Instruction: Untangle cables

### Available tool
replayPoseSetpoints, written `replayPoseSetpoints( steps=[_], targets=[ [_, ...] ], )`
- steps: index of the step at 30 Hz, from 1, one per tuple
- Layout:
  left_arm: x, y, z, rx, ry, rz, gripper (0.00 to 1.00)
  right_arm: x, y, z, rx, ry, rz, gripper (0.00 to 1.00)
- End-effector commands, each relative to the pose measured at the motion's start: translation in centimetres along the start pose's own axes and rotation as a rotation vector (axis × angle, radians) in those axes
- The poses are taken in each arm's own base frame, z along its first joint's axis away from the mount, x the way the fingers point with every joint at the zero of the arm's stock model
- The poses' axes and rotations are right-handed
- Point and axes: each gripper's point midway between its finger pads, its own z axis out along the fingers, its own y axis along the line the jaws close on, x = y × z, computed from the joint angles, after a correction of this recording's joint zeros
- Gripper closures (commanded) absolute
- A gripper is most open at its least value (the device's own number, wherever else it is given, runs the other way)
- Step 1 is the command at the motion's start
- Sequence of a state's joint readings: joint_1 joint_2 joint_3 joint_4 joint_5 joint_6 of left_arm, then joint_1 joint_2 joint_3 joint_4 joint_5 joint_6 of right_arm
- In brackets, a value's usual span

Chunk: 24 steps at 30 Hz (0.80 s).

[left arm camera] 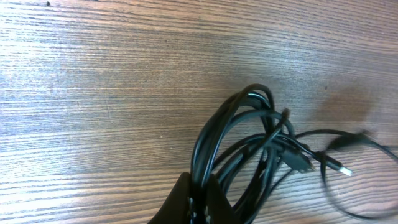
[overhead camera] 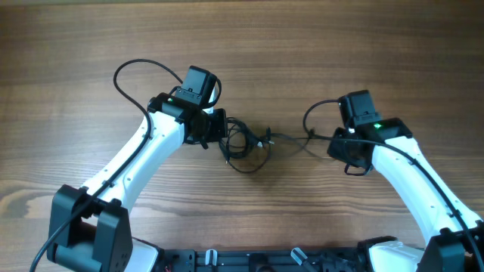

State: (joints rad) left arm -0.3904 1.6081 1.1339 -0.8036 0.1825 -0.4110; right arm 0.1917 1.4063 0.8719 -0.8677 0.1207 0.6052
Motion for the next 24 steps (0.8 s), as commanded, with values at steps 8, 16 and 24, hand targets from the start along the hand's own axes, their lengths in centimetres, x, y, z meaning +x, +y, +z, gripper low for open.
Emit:
replayPoseSetpoints(
  steps=[8,16,24],
  targets=[
    [0.1,-4.8,-0.8,0.262,0.030,0.045,0.96,-0.1,6.1,-0.9,-0.370,0.040,-0.191,0.68],
    [0.5,-9.3,-2.7,0.533,0.055,0.164,0.96,2.3,12.9,-6.0,-0.877,0.083,-0.450,0.52],
    [1.3,-12.3,-3.0,0.595,0.039,0.256,0.96,2.6,14.4,-7.0,-0.940,0.057,-0.511,0.52]
  ],
)
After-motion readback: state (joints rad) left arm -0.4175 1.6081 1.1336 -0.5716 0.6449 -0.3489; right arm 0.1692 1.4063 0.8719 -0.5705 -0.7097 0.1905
